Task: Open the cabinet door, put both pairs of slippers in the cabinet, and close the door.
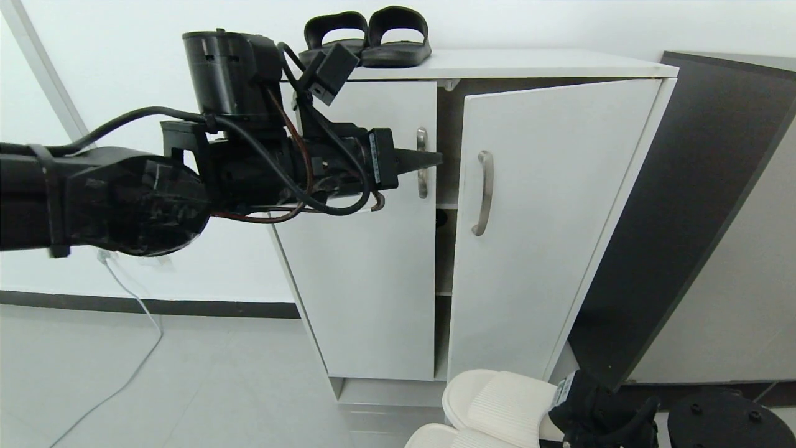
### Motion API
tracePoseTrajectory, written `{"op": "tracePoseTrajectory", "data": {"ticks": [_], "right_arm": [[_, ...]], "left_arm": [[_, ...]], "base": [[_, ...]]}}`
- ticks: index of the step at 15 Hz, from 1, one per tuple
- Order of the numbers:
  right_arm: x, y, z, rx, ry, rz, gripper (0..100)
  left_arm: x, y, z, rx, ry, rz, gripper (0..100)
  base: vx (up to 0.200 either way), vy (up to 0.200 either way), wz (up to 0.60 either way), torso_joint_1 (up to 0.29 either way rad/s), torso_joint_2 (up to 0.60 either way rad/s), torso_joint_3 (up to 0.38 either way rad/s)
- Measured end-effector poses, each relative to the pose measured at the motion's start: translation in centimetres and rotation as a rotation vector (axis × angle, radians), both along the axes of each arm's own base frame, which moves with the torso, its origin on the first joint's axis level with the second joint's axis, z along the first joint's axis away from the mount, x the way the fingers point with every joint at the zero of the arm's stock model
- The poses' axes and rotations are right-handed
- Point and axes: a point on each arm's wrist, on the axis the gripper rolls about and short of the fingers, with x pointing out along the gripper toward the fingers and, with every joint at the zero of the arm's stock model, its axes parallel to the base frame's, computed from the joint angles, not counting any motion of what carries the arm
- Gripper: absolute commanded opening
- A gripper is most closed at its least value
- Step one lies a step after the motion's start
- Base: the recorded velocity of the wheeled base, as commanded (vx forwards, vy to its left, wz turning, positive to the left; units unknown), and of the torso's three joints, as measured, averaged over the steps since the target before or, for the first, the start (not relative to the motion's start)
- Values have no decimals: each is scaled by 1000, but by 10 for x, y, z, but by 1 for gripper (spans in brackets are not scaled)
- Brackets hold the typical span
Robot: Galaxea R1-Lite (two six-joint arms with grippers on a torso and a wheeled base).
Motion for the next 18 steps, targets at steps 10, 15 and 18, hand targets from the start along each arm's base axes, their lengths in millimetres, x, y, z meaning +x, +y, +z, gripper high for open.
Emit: {"op": "tracePoseTrajectory", "data": {"ticks": [10,15,18], "right_arm": [[-4,3,-1,-7,1,20,0],[-12,4,-4,-22,8,53,0],[-16,4,-6,-30,13,69,0]], "left_arm": [[36,-32,-15,6,6,37,0],[34,-50,-18,6,4,-2,0],[17,-55,-22,16,17,-35,0]], "base": [[0,0,0,0,0,0],[-160,-80,0,3,2,6],[-200,-200,0,2,1,-1]]}}
